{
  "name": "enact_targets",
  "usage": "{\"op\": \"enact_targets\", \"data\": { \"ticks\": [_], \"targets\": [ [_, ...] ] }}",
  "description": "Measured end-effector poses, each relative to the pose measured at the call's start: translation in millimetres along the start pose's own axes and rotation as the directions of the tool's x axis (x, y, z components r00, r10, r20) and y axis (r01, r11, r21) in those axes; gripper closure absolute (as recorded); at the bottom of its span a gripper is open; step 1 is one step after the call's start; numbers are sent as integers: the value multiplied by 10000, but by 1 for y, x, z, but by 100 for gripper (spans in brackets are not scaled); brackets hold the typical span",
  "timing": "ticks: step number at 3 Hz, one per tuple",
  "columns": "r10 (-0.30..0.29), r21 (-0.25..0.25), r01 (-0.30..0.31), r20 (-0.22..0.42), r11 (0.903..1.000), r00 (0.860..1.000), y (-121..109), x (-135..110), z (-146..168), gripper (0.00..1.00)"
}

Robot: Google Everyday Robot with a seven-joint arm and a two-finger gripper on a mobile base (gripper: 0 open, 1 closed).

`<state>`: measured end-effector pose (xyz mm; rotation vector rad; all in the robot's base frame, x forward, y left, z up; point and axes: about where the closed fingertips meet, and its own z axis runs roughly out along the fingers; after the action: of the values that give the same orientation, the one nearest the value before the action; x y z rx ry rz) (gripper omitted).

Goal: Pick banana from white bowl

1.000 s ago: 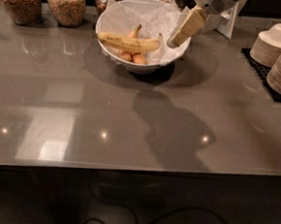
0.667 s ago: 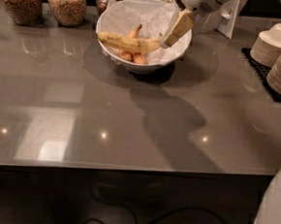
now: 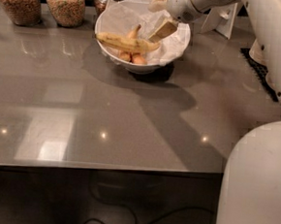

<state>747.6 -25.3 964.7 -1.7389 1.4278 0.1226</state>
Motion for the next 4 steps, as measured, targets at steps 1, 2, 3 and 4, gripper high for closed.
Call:
{"op": "enact_targets", "data": {
  "ticks": [1,2,3,4],
  "targets": [
    [-15,-418,18,75,9991,10000,4,3,22,40],
    [100,-1001,-86,131,9949,9999,18,4,42,40],
    [324,-1509,-303,118,9881,9994,28,7,59,40],
    [520,-1772,-498,76,9829,9986,31,10,74,41]
  ]
}}
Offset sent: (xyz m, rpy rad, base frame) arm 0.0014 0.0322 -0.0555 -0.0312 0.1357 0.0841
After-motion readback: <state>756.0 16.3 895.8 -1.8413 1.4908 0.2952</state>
